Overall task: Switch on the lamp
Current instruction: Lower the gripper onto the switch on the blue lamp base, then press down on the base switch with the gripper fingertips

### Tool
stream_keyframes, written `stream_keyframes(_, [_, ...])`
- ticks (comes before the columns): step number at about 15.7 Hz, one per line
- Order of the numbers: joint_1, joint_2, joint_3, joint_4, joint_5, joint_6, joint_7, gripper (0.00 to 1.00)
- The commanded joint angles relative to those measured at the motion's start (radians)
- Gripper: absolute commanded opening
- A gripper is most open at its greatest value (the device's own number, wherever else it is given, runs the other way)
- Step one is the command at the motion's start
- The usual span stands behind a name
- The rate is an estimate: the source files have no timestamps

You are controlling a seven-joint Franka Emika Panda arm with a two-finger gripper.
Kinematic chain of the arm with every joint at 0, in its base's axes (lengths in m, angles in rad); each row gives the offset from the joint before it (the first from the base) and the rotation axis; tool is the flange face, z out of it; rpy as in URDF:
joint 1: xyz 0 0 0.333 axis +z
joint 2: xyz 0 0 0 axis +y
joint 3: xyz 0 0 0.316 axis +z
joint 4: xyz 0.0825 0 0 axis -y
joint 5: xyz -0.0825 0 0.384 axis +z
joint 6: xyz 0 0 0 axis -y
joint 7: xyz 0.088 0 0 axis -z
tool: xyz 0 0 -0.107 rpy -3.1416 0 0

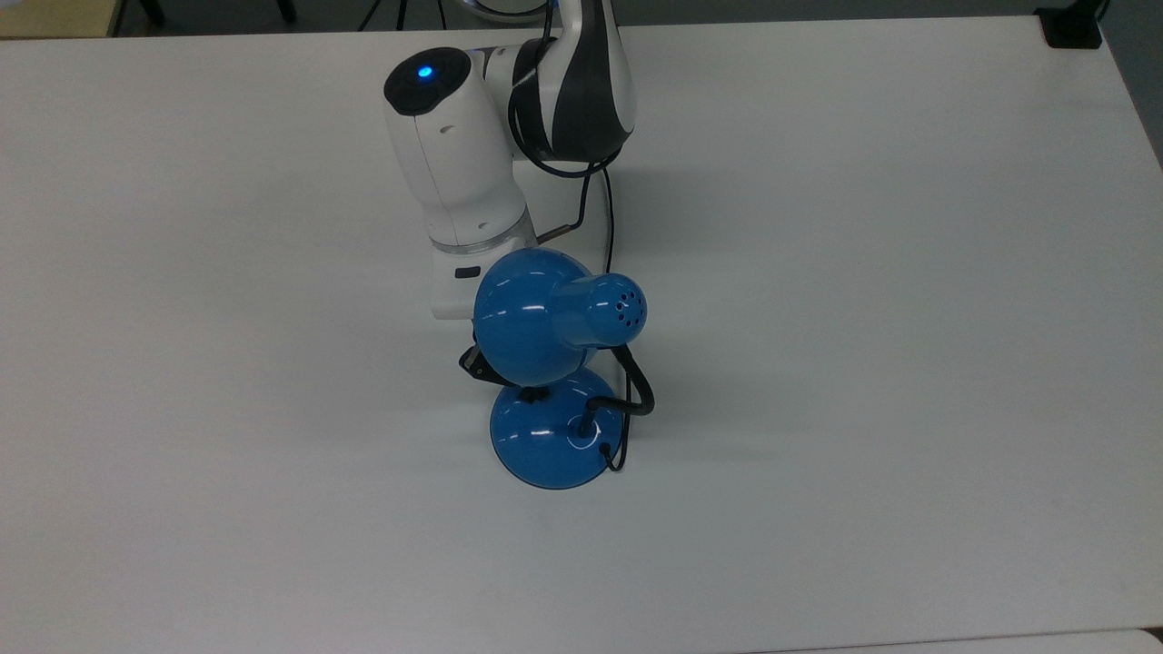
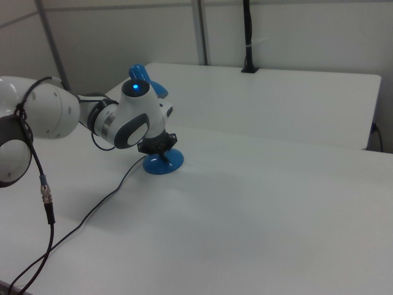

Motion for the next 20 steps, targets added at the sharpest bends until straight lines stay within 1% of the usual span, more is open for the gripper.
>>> stream_keyframes(1, [0.006,0.006,-0.016,-0.004,0.023,0.022,-0.031,0.0])
stream_keyframes(13, [0.006,0.013,-0.018,-0.01,0.014,0.022,-0.033,0.0])
stream_keyframes(20, [0.011,0.027,-0.007,-0.002,0.006,0.022,-0.028,0.0])
